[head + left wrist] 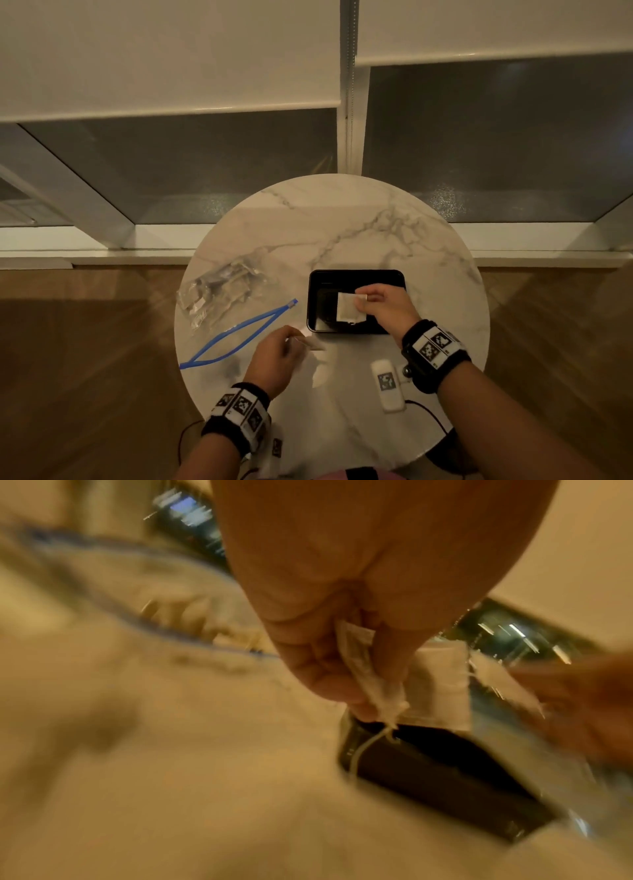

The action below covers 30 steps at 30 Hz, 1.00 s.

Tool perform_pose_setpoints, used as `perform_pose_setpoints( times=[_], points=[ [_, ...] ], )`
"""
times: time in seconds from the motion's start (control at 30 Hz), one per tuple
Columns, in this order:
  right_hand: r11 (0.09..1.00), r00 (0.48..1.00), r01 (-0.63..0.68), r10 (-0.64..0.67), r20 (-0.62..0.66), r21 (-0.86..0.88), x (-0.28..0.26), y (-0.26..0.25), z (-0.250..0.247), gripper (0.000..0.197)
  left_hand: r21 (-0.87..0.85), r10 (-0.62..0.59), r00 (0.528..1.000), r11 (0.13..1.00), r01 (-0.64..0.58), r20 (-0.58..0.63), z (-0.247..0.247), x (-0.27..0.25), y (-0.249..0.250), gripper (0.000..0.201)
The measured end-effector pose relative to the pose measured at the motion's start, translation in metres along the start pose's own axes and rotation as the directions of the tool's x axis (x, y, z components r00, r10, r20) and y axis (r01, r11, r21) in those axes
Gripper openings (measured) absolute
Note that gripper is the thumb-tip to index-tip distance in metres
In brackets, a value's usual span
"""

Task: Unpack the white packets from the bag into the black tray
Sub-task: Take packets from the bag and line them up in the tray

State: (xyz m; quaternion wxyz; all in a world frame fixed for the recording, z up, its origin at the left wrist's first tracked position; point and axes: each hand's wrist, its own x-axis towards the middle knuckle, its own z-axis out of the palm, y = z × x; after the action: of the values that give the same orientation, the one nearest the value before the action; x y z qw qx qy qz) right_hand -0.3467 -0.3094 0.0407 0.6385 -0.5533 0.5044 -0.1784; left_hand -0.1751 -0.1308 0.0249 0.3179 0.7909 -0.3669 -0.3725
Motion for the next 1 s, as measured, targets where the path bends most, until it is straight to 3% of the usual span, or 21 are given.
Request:
perform_pose_setpoints(
  times=[0.07, 0.17, 0.37, 0.57, 1.0],
  points=[
    [0.998, 1.0, 0.012, -0.012, -0.003, -0.064, 0.021, -0.006, 0.013, 0.019, 0.23, 0.132, 0.987, 0.962, -0.149, 0.09, -0.002, 0.009, -0.004, 0.013],
    [0.965, 1.0, 0.01, -0.016, -0.02, -0.263, 0.053, -0.004, 0.034, 0.013, 0.329, 0.236, 0.947, 0.896, -0.298, 0.217, 0.002, 0.027, -0.01, 0.014],
    [0.814, 1.0, -0.003, -0.004, -0.01, -0.581, 0.093, 0.001, 0.062, 0.019, 0.322, 0.194, 0.941, 0.904, -0.281, 0.278, 0.004, 0.055, -0.025, 0.023],
    [0.782, 0.997, -0.059, 0.014, -0.077, -0.62, 0.107, 0.008, 0.069, 0.023, 0.292, 0.256, 0.922, 0.894, -0.34, 0.29, 0.001, 0.066, -0.034, 0.02],
    [0.707, 0.982, -0.155, 0.033, -0.188, -0.69, 0.117, 0.01, 0.088, 0.009, 0.284, 0.293, 0.888, 0.871, -0.401, 0.356, -0.006, 0.075, -0.046, 0.024]
  ],
)
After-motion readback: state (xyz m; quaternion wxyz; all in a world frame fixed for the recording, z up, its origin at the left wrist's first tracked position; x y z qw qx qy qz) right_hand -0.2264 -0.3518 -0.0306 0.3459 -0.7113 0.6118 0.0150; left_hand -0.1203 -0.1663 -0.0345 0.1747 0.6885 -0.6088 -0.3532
